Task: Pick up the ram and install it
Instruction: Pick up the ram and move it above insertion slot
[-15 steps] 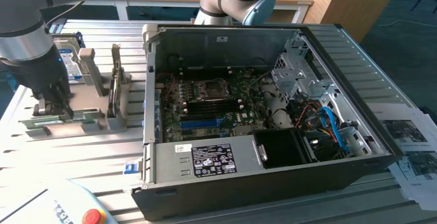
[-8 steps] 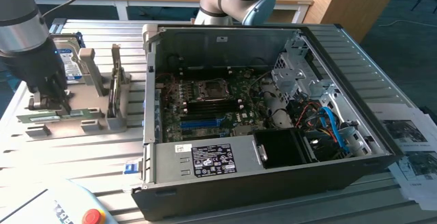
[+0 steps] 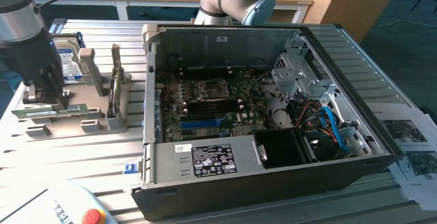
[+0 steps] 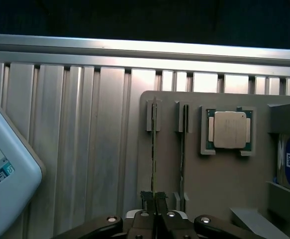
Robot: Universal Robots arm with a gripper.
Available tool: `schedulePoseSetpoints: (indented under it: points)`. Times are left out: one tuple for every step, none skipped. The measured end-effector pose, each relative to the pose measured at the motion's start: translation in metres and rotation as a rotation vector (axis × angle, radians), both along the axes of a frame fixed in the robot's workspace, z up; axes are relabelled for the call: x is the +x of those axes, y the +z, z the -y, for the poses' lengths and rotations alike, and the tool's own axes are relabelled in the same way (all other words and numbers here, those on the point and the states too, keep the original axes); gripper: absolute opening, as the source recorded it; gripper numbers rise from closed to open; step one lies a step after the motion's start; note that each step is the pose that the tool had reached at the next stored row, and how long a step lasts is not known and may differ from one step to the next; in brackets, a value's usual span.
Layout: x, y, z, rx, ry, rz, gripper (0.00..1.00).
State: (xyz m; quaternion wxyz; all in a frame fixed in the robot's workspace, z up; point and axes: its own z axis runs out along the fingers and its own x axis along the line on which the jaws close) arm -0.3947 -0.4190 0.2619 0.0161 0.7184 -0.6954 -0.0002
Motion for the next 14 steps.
schedulePoseSetpoints:
  points:
    - [0.0, 0.002, 0.0, 0.0, 0.0, 0.0, 0.12]
    - [0.0, 0.0039, 0.0, 0.0, 0.0, -0.0001, 0.12]
    - [0.0, 0.0058, 0.0, -0.0001, -0.001, -0.0001, 0.12]
    - [0.0, 0.0079, 0.0, -0.0001, -0.001, -0.0001, 0.12]
    - [0.0, 0.017, 0.0, 0.0, -0.002, -0.0001, 0.12]
    - [0.0, 0.0262, 0.0, 0.0, -0.003, -0.0001, 0.12]
    - [0.0, 0.0347, 0.0, 0.0, -0.003, 0.0, 0.12]
    - [0.0, 0.037, 0.0, -0.0001, -0.004, -0.0002, 0.12]
    - [0.0, 0.0392, 0.0, -0.0001, -0.004, -0.0001, 0.12]
    - [0.0, 0.0413, 0.0, 0.0, -0.004, 0.0, 0.12]
    - [0.0, 0.0437, 0.0, 0.0, -0.004, -0.0001, 0.12]
    - [0.0, 0.0459, 0.0, 0.0, -0.004, -0.0001, 0.12]
    - [0.0, 0.0479, 0.0, 0.0, -0.004, 0.0, 0.12]
    - [0.0, 0.05, 0.0, 0.0, -0.005, 0.0, 0.12]
